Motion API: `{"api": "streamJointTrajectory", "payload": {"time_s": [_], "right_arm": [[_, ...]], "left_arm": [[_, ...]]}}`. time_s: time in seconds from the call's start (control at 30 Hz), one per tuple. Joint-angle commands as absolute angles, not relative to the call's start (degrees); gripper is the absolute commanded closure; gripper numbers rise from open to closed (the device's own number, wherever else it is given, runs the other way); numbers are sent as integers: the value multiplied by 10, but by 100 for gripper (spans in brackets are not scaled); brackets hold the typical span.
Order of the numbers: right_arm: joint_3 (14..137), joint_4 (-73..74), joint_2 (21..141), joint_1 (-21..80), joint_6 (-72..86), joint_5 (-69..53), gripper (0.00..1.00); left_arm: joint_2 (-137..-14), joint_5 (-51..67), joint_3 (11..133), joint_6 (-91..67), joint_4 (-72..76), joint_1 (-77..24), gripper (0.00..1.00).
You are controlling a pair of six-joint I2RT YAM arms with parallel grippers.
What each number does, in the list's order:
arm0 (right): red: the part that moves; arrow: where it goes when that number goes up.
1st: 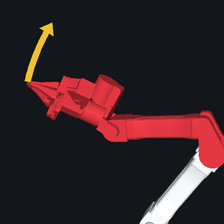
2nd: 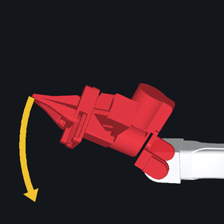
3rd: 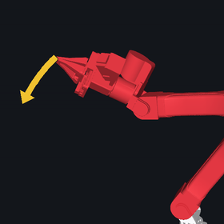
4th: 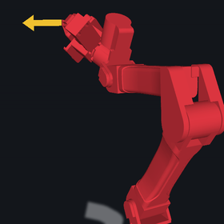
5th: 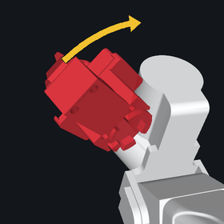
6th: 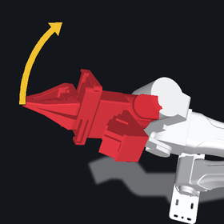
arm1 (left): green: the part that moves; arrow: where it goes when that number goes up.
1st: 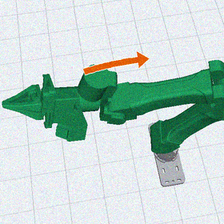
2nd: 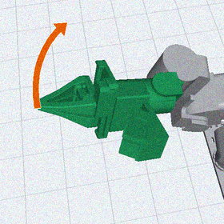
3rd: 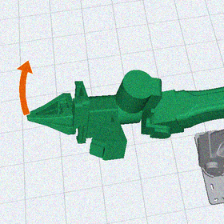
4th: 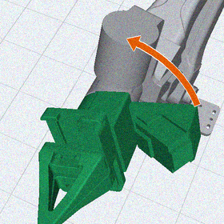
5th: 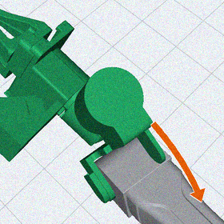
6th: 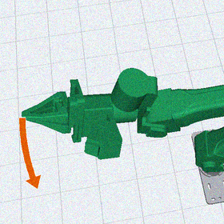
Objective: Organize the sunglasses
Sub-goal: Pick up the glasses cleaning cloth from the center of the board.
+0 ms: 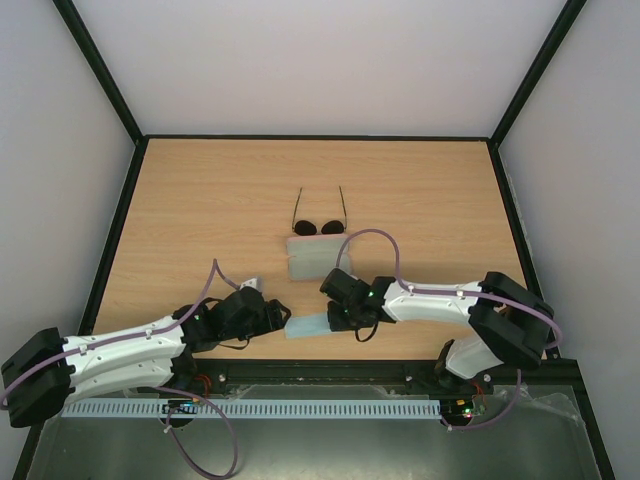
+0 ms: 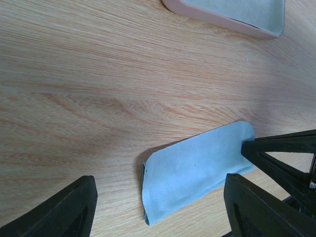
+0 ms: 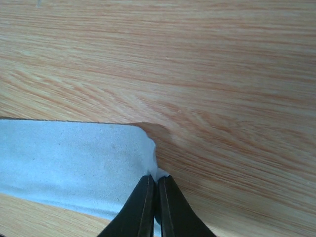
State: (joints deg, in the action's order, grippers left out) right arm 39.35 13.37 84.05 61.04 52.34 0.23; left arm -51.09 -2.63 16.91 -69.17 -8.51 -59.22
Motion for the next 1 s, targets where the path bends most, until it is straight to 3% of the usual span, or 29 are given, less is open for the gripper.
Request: {"api": "streamJointTrajectory", "payload": {"time_s": [0.0, 0.17, 0.67, 0.97], "right_arm": [[373, 161, 849, 617, 536, 12, 98], [358, 162, 831, 616, 547, 32, 99], [332, 141, 804, 617, 568, 47, 99], [328, 131, 797, 616, 570, 44, 99]], "left_arm": [[-516, -22, 160, -689, -85, -595, 29], [-538, -19, 162, -703, -66, -613, 32], [-648, -27, 207, -733, -52, -650, 63], [-684, -31, 238, -735, -102, -657, 63]]}}
